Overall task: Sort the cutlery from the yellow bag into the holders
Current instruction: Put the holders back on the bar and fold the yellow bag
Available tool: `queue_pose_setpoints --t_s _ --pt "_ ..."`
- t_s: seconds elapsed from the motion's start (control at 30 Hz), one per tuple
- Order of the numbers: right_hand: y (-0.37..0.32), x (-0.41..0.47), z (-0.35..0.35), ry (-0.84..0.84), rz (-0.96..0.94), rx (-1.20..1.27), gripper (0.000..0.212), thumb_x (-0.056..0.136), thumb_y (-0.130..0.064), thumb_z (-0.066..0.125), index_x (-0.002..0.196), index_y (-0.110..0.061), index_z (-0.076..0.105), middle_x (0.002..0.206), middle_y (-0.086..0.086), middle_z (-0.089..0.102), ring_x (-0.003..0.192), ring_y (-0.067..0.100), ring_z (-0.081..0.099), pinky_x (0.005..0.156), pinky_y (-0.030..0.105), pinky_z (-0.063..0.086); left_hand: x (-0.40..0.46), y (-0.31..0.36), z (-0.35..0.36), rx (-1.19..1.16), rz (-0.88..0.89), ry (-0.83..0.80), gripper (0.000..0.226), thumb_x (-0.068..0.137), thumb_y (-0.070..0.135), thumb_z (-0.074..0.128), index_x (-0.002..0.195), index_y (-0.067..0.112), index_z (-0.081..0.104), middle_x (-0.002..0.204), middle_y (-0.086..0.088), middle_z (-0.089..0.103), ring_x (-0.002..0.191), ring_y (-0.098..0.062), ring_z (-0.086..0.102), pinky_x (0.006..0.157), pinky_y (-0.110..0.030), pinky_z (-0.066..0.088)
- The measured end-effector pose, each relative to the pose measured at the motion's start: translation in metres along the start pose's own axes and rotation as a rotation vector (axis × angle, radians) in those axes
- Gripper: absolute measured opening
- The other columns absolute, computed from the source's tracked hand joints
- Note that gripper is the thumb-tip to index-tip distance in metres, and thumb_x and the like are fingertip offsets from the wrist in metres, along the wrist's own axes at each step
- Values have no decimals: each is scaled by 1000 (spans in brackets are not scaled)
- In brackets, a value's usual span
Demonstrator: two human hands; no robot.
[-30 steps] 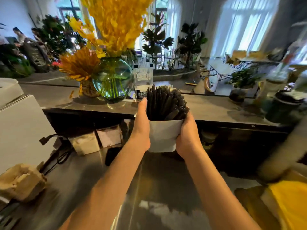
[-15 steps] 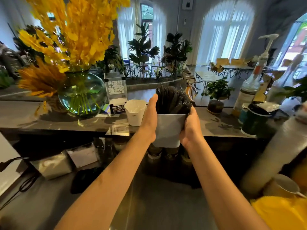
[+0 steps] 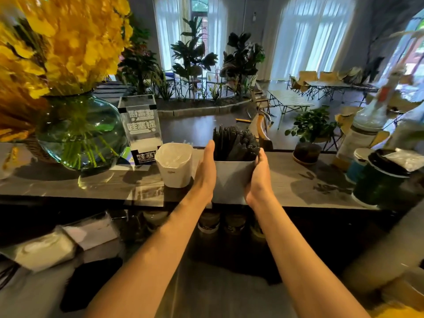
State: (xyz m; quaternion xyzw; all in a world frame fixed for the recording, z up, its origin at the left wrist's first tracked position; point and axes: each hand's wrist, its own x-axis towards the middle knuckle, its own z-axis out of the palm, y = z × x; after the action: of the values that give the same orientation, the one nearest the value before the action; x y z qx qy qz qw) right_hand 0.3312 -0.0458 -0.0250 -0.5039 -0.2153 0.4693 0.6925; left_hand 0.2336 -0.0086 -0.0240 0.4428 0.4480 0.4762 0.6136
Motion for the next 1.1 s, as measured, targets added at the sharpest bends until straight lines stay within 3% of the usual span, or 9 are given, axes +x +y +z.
queue_pose_setpoints --t_s 0.07,0.17,0.3,0.47,0.6,0.77,0.9,1.03,1.1 --pt "7 10 1 3 -21 15 59 99 -64 35 144 -29 53 144 -6 55 135 14 47 120 41 29 -8 11 0 16 72 13 89 80 84 37 146 25 48 149 -5 49 136 -24 46 115 -50 35" --pt "23 11 1 -29 -93 -22 50 105 -54 33 140 -29 56 138 -8 60 128 7 52 110 31 39 -3 4 -4 29 149 110 58 102 60 29 141 22 48 130 -1 58 119 -15 54 112 -47 39" --pt "48 3 1 -26 -152 -98 67 92 -69 39 144 -29 52 139 2 59 128 17 53 109 41 42 -8 -18 -2 35 134 70 53 104 57 22 142 25 43 123 0 57 111 -12 54 104 -39 45" --pt "51 12 7 -76 -135 -84 72 89 -71 45 147 -28 49 140 6 57 128 21 54 109 45 45 -2 -34 -10 32 58 54 85 84 78 27 154 29 31 147 0 46 133 -17 45 116 -45 35" --pt "51 16 18 -124 -137 -137 68 89 -68 43 143 -28 52 136 4 59 124 19 55 104 41 47 4 -34 -22 35 49 93 55 105 51 28 151 22 35 138 1 48 121 -11 45 104 -29 35" --pt "58 8 26 -56 -177 -191 57 90 -68 44 132 -33 59 133 -2 62 125 14 54 110 43 43 9 -33 -39 171 -44 109 56 107 46 28 149 11 39 149 -10 45 136 -25 42 116 -39 30" --pt "52 -33 34 36 -287 -87 48 105 -36 43 150 -18 42 141 -6 53 120 -3 52 95 11 44 -17 -27 -53 174 13 79 54 107 45 27 151 16 38 152 -9 43 140 -25 38 119 -44 29" --pt "54 -86 47 -21 -435 -112 43 106 -27 45 149 -19 43 146 -9 49 129 -6 46 101 12 39 -58 -7 -77 116 143 2 39 107 44 26 115 30 62 119 6 62 117 -13 54 96 -30 44" --pt "56 -113 58 -90 -426 -96 39 107 -25 41 146 -22 46 141 -16 52 125 -12 47 96 6 39 -80 3 -95 79 167 -27 44 107 47 27 118 25 64 121 4 63 121 -17 55 102 -36 45"
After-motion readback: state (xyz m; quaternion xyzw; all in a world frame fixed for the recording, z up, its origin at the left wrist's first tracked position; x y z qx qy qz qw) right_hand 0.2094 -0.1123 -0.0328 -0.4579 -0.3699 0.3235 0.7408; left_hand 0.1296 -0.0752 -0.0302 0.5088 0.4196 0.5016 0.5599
